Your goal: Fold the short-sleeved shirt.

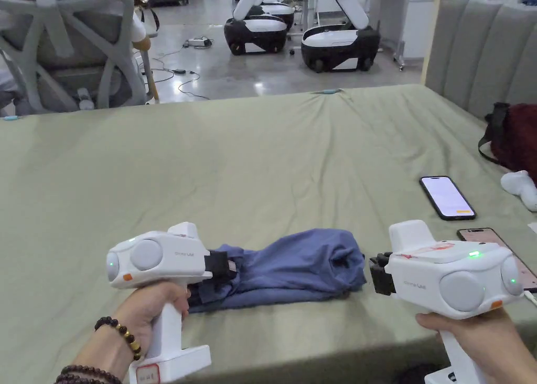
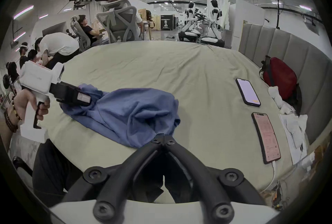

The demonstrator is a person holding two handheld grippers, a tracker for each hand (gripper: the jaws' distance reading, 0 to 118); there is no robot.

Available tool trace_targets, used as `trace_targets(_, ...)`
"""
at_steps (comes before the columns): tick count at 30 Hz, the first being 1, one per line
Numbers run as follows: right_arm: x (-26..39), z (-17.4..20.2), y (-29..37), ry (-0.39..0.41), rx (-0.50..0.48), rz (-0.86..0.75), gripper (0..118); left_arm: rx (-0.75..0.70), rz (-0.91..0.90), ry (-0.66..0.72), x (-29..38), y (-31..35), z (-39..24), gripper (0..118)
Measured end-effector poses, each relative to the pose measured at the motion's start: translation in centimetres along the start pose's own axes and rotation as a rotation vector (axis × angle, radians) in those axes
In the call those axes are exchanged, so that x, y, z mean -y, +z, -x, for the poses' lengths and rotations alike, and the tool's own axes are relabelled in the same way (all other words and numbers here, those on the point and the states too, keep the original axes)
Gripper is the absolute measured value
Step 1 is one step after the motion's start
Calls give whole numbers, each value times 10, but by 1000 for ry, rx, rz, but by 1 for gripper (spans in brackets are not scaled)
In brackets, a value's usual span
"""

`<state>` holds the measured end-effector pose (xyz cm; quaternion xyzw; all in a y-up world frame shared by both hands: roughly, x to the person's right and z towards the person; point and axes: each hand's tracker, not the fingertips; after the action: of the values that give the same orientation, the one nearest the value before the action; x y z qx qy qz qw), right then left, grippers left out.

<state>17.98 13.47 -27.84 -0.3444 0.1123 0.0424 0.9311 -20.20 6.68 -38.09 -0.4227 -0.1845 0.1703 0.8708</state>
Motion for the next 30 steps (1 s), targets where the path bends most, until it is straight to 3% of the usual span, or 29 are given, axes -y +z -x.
trace_targets(2,3,-2,2,0,10,4,0,11,-19,37,-4,5,0,29)
trace_targets(3,5,-3,3,-1,17,3,0,41,-13,57,-8,10,1,39)
trace_targets(6,8,-2,2,-6,15,5,0,131,-89,51,-14,38,-3,105)
trace_targets(7,8,-1,1,-9,10,3,0,142,-141,44,-17,48,-2,118)
trace_targets(10,7,6,-4,-11,5,-1,0,134,-241,7,-13,84,-3,118)
trace_targets(12,6,10,-6,-13,3,-6,0,88,-210,-10,-12,100,7,109)
trace_targets(14,5,13,-6,-31,-14,-14,0,40,-196,-32,-7,110,18,58)
trace_targets(15,5,14,-7,-37,-23,-17,0,20,-193,-45,-5,112,23,26)
trace_targets(16,5,16,-7,-39,-29,-17,0,-8,-185,-51,-2,112,27,4)
trace_targets(21,6,22,-7,-30,-45,-14,0,21,-118,-8,8,91,39,3)
trace_targets(30,16,8,-6,-39,-31,13,0,53,-7,-51,11,22,5,0)
